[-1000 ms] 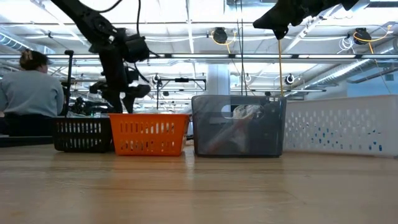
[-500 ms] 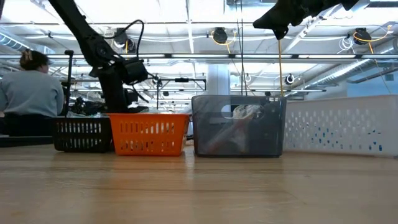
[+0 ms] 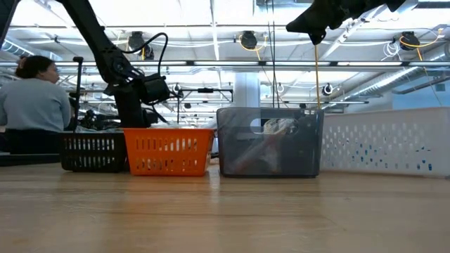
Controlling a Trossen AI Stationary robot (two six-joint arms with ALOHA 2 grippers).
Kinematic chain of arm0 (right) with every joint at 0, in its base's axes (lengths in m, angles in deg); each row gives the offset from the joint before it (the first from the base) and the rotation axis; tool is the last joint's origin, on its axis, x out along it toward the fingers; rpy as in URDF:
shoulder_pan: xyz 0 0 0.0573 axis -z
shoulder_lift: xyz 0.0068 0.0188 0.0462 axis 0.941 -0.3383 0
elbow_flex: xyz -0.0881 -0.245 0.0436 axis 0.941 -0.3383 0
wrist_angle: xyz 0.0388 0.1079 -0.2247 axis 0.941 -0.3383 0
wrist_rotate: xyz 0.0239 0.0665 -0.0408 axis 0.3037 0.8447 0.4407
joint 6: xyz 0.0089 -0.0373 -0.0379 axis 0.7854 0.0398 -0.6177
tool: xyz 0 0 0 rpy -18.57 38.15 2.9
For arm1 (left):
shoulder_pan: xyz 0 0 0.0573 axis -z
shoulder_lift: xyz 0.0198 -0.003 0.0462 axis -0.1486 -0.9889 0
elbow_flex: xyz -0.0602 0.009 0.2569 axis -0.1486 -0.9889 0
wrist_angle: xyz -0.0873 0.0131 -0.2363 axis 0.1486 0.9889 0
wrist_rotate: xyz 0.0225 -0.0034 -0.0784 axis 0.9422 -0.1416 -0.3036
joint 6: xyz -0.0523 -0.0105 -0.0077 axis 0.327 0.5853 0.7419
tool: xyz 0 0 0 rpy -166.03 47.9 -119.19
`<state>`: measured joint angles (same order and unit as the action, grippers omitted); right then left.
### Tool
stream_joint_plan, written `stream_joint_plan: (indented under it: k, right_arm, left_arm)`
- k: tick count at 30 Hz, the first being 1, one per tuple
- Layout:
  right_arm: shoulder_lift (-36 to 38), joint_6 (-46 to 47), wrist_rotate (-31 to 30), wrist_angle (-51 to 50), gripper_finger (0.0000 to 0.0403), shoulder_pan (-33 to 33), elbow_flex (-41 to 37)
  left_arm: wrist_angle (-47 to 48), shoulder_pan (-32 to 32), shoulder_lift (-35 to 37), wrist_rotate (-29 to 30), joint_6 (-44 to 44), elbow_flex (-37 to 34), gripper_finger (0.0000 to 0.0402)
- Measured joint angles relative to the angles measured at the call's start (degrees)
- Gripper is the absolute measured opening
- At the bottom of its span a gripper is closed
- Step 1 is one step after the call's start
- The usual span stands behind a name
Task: Pick & Place Toothbrushes
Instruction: Put the orange toothbrush into the black transparent bin
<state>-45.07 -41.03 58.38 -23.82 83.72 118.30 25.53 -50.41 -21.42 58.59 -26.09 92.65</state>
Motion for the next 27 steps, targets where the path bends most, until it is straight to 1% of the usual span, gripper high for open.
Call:
stream_joint_plan:
  k: [3, 5, 7, 10, 11, 12, 16, 20, 24, 27]
  right_arm:
    - [0.0, 0.0, 0.0, 0.0, 0.0000, 0.0, 0.0]
    - [0.0, 0.0, 0.0, 0.0, 0.0000, 0.0, 0.0]
    - [0.0, 0.0, 0.0, 0.0, 0.0000, 0.0, 0.0]
    - [0.0, 0.0, 0.0, 0.0, 0.0000, 0.0, 0.0]
    - [0.0, 0.0, 0.0, 0.0, 0.0000, 0.0, 0.0]
    - [0.0, 0.0, 0.0, 0.0, 0.0000, 0.0, 0.0]
    - [0.0, 0.3, 0.0, 0.0, 0.0000, 0.0, 0.0]
    - [0.0, 1.5, 0.0, 0.4, 0.0000, 0.0, -0.5]
    - [0.0, 1.5, 0.0, 1.6, 0.0000, 0.0, -2.5]
    - [0.0, 1.6, 0.0, 6.3, 0.0000, 0.0, -5.2]
  left_arm:
    - [0.0, 0.0, 0.0, -0.1, 0.2, 0.0, 0.0155]
    - [-0.1, 0.0, 0.0, -0.3, 0.2, 0.0, 0.0134]
    - [-0.1, 0.0, -0.1, -0.7, 0.2, 0.0, 0.0101]
    - [-0.2, 0.0, -0.1, -0.8, 0.0, 0.0, 0.0035]
    - [-0.3, 0.0, -0.2, -0.6, 0.0, 0.0, 0.0019]
    - [-0.3, -0.1, -0.2, -0.2, 0.0, 0.0, 0.0014]
    - [-0.2, -0.1, -0.2, 0.1, 0.2, 0.0, 0.0014]
    - [0.8, 0.4, 2.0, -0.2, 0.2, -0.1, 0.0010]
    - [0.9, 1.4, 7.1, -0.7, 0.1, -0.1, 0.0011]
    - [0.9, 2.6, 12.2, -2.1, -0.5, -0.1, 0.0007]
